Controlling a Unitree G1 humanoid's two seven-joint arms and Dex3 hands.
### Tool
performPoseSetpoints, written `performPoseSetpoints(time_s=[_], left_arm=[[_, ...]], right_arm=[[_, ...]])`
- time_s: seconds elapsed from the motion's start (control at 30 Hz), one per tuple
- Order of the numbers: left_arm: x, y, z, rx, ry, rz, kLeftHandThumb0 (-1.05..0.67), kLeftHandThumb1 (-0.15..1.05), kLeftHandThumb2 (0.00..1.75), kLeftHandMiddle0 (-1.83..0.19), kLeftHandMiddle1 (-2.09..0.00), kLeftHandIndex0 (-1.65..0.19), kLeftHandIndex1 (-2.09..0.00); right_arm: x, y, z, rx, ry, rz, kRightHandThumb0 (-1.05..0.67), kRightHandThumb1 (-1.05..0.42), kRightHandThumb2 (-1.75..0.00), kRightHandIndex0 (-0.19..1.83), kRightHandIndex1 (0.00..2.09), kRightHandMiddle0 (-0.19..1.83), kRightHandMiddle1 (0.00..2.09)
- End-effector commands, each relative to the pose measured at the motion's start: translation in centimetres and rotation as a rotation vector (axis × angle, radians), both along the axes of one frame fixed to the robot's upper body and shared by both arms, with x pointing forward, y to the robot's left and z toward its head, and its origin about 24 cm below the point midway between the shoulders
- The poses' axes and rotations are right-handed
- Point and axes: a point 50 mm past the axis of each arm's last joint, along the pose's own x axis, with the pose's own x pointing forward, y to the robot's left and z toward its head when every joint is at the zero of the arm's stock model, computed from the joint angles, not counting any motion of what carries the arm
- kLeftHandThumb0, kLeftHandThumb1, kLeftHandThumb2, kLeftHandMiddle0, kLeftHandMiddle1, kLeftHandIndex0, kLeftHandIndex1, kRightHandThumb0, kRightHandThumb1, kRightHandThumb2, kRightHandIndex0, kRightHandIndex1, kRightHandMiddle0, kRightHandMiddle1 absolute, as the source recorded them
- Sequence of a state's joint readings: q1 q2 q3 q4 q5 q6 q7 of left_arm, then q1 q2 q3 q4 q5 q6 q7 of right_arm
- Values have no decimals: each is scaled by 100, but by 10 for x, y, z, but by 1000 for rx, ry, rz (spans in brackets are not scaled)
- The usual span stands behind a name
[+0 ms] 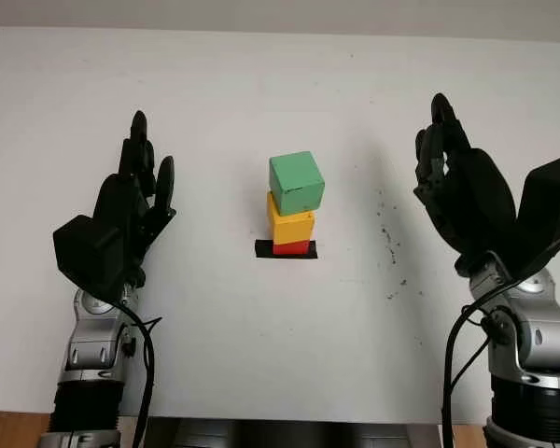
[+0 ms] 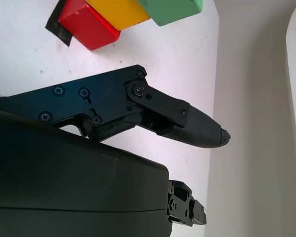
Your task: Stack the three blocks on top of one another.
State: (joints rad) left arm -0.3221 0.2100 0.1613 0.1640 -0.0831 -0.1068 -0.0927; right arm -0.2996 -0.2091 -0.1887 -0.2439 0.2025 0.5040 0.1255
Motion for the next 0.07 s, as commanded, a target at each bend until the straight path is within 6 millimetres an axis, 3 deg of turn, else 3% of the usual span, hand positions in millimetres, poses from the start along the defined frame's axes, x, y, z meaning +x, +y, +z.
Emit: performPoseSetpoints(time_s=[0.0, 0.03], left_arm=[[-1, 0, 5, -6, -22, -10, -84, 105, 58, 11, -5, 6, -6], [-1, -1, 5, -13, -22, -16, -84, 105, 58, 11, -5, 6, -6]], right_arm=[[-4, 2, -4, 17, 11, -2, -62, -105, -86, -19, 0, -19, 0], [-5, 2, -5, 30, 18, -6, -63, -105, -85, -19, 0, -19, 0]])
